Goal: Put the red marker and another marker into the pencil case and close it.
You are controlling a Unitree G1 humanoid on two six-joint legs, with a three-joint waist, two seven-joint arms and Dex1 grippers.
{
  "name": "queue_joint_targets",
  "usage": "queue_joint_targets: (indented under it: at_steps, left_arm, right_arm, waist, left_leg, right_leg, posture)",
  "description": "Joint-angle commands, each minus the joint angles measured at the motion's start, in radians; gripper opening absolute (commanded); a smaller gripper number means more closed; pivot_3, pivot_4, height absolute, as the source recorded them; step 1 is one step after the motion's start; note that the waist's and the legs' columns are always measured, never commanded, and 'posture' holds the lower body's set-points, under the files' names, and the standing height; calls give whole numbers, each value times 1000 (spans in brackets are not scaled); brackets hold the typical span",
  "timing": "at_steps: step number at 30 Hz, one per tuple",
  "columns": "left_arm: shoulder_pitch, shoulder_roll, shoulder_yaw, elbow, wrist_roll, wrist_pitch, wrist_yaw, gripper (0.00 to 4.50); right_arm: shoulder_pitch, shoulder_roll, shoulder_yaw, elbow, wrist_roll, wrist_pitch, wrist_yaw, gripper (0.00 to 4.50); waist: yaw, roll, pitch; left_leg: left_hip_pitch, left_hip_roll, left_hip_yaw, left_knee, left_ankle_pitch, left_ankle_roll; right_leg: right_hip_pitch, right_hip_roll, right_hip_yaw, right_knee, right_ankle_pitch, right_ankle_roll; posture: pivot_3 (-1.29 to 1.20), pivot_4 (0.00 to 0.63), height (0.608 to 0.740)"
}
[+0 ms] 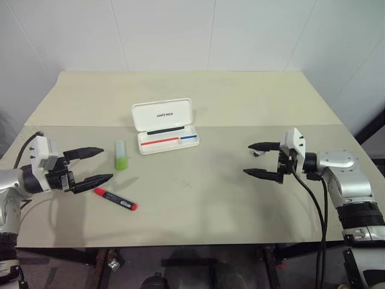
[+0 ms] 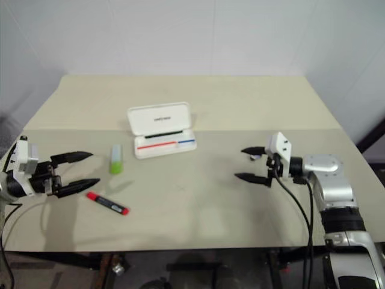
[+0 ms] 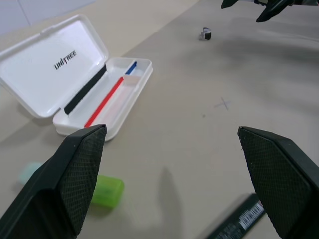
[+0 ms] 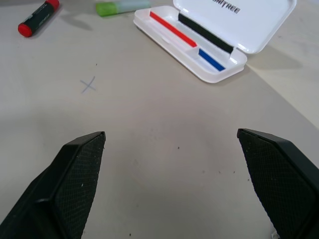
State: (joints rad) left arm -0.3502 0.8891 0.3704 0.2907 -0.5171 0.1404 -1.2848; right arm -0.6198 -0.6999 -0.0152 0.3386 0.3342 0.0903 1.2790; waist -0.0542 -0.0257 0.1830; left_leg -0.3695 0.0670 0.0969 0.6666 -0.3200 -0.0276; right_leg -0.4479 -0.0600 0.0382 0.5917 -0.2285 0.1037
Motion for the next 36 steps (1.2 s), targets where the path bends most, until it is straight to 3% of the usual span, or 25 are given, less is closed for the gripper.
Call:
queue_joint_targets:
  at_steps: [1, 13, 31, 36]
  left_arm:
    - [-47, 20, -9, 30, 20, -23, 1, 4488]
    - [-325, -57, -144, 313, 152, -142, 35, 4488]
    - [-665, -225, -304, 796, 352, -293, -11, 4488]
    - [-726, -259, -347, 899, 433, -301, 39, 4488]
  right_arm:
    - [-5, 1, -46, -42, 25, -7, -24, 4500]
    - [-16, 40, -36, -83, 37, -5, -51, 4500]
    - [176, 49, -63, -301, 82, 72, -142, 4500]
    - [213, 42, -63, -334, 95, 80, -150, 4500]
  waist:
    - [0, 0, 0]
    - [6, 0, 0]
    - [26, -1, 0]
    - [27, -1, 0]
  left_leg:
    - [0, 0, 0, 0, 0, 0]
    - [0, 0, 0, 1, 0, 0]
    - [-1, 0, 0, 5, 0, 0]
    - [-1, 0, 0, 5, 0, 0]
  right_leg:
    - [0, 0, 0, 0, 0, 0]
    - [0, 0, 0, 0, 1, 2]
    - [2, 1, 0, -1, 2, 4]
    - [2, 1, 0, -1, 2, 4]
  posture:
    - [0, 150, 740]
    - [0, 150, 740]
    - [0, 150, 740]
    - [0, 150, 740]
